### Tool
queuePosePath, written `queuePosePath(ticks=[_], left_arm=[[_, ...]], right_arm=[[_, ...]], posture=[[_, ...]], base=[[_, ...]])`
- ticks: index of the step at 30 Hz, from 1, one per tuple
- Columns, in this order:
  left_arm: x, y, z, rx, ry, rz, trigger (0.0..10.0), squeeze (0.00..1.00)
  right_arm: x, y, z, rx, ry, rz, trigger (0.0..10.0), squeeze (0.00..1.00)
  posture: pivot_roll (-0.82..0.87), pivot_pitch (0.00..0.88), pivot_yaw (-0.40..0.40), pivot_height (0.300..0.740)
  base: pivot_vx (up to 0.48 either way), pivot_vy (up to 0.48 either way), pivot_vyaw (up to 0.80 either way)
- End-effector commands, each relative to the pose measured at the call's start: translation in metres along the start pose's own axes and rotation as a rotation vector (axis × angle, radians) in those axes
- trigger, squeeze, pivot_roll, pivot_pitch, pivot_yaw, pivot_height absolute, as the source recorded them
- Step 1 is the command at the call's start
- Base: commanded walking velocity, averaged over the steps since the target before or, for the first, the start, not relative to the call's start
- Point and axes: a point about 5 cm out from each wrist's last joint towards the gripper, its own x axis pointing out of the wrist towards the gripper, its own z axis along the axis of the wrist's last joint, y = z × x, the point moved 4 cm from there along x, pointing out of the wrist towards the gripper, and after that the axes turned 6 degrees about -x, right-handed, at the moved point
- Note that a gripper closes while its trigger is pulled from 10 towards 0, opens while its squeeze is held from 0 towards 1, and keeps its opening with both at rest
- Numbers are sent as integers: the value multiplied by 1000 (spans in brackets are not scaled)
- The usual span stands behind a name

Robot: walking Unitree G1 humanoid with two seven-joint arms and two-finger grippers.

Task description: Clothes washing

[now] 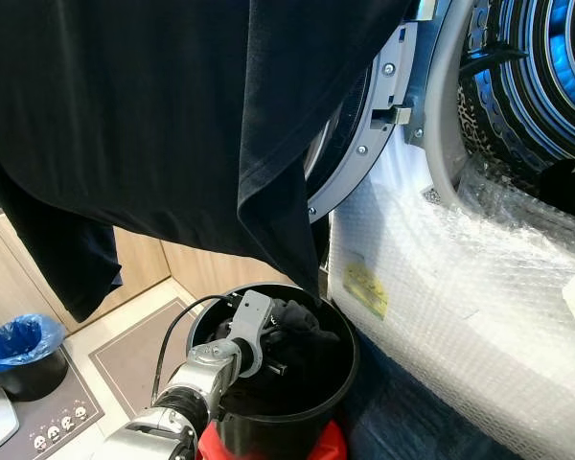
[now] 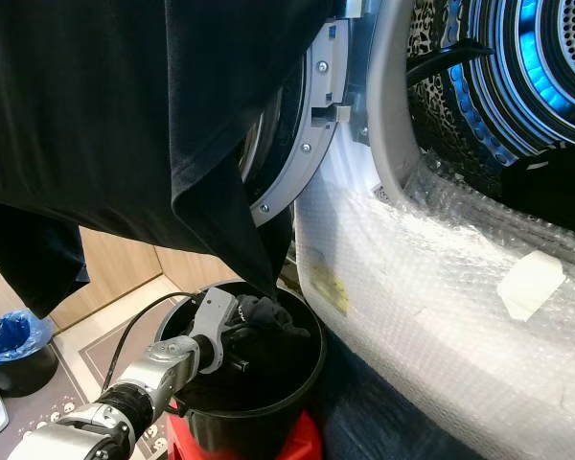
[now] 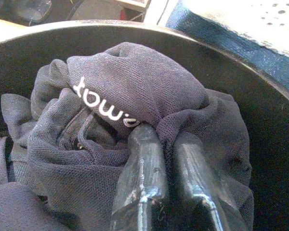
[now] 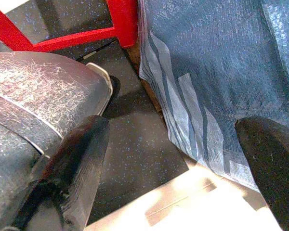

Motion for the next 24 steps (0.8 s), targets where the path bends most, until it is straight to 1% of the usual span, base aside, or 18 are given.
queuePosePath(ticks=[1, 9, 11, 12, 13, 14, 15, 19, 22, 24], left_arm=[[-2, 4, 1, -2, -6, 8, 0, 0], [-2, 4, 1, -2, -6, 8, 0, 0], [-4, 10, 5, 29, -21, 32, 0, 0], [-19, -19, 63, 185, -419, -12, 10000, 0], [-28, -29, 79, 223, -534, -25, 10000, 0], [-28, -29, 79, 223, -534, -25, 10000, 0], [-34, -34, 86, 240, -591, -32, 10000, 0], [-38, -39, 88, 266, -618, -38, 10000, 0], [-44, -43, 82, 264, -617, -37, 10000, 0], [-45, -44, 82, 265, -620, -35, 10000, 0]], right_arm=[[-7, 49, -44, -37, 148, 183, 10000, 0], [-7, 49, -44, -37, 148, 183, 10000, 0], [-5, 46, -36, -36, 143, 175, 10000, 0], [-3, 35, -30, -38, 141, 148, 10000, 0], [-3, 32, -30, -39, 141, 141, 10000, 0], [-3, 32, -30, -39, 141, 141, 10000, 0], [-3, 30, -30, -39, 141, 138, 10000, 0], [-4, 29, -32, -42, 145, 135, 10000, 0], [-5, 27, -36, -50, 154, 134, 10000, 0], [-5, 27, -36, -50, 154, 134, 10000, 0]], posture=[[-166, 0, 49, 740], [-166, 0, 49, 740], [-155, 0, 47, 740], [-135, 0, 52, 740], [-135, 0, 52, 740], [-135, 0, 52, 740], [-135, 0, 52, 740], [-114, 0, 46, 740], [-110, 0, 43, 740], [-110, 0, 43, 740]], base=[[0, 0, 0], [0, 0, 0], [0, 0, 0], [0, 0, 0], [0, 0, 0], [0, 0, 0], [0, 0, 0], [0, 0, 0], [0, 0, 0], [0, 0, 0]])
